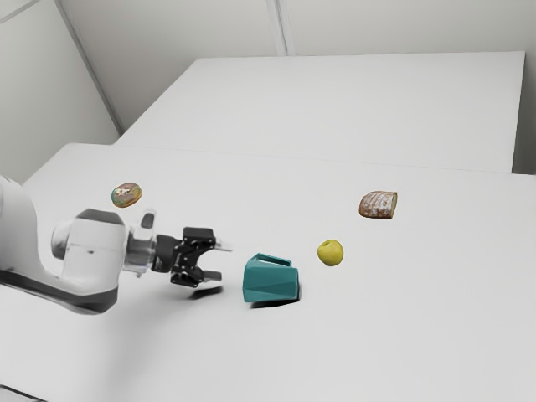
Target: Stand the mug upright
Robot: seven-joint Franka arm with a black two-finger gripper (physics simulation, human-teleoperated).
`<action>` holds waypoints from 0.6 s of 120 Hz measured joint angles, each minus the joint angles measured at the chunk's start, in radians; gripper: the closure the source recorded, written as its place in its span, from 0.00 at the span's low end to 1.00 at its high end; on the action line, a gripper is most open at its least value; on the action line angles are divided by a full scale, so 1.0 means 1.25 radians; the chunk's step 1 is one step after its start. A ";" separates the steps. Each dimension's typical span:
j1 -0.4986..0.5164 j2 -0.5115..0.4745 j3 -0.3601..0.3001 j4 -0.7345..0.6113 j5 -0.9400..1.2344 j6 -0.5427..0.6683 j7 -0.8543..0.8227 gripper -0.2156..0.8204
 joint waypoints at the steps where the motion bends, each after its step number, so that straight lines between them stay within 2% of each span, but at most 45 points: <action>1: 0.000 0.000 0.000 -0.001 -0.001 0.000 0.004 0.21; 28: 0.041 0.009 -0.040 -0.005 -0.046 -0.005 0.084 0.21; 72: -0.001 0.014 -0.095 -0.029 -0.102 -0.007 0.165 0.21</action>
